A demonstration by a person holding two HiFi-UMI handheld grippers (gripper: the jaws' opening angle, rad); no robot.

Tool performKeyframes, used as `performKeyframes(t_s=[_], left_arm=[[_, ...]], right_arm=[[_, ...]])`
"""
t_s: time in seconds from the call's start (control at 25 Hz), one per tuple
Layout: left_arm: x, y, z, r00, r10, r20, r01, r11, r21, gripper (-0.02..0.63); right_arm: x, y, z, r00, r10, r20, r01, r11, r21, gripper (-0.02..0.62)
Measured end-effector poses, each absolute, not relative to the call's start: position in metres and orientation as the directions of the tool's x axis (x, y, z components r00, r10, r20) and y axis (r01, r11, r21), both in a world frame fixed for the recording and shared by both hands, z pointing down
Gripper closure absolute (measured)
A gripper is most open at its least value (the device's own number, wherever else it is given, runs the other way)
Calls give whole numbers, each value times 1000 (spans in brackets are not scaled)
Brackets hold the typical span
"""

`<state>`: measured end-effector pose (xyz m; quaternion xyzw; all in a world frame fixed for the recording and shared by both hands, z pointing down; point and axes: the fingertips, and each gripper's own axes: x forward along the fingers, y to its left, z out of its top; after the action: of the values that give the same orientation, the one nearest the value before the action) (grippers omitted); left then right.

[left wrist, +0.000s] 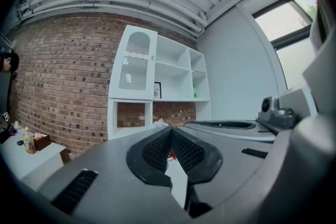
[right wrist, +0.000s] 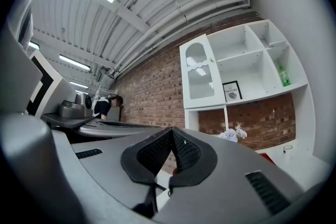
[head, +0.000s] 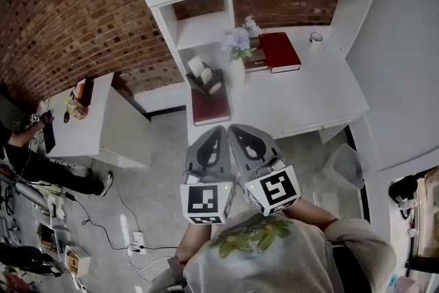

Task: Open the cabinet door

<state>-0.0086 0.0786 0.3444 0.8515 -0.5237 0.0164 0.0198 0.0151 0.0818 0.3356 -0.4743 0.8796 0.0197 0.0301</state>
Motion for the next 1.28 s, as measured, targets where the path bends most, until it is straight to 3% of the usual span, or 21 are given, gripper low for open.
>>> performKeyframes(t_s=[0.44,0.88,1.28], left_arm=[[-1,-67,332,436,-900,28,-900,-435,30,598],[7,-128,345,452,-891,42,-892,-450,39,598],[11,-163,347,495,-868,40,-869,-494,24,597]], right_arm=[[23,-65,325,-573,-817,-68,-819,574,-6,574],[31,-127,338,-576,-816,-51,-816,577,-25,574],[29,-178,330,-667,-744,-38,-745,666,51,572]])
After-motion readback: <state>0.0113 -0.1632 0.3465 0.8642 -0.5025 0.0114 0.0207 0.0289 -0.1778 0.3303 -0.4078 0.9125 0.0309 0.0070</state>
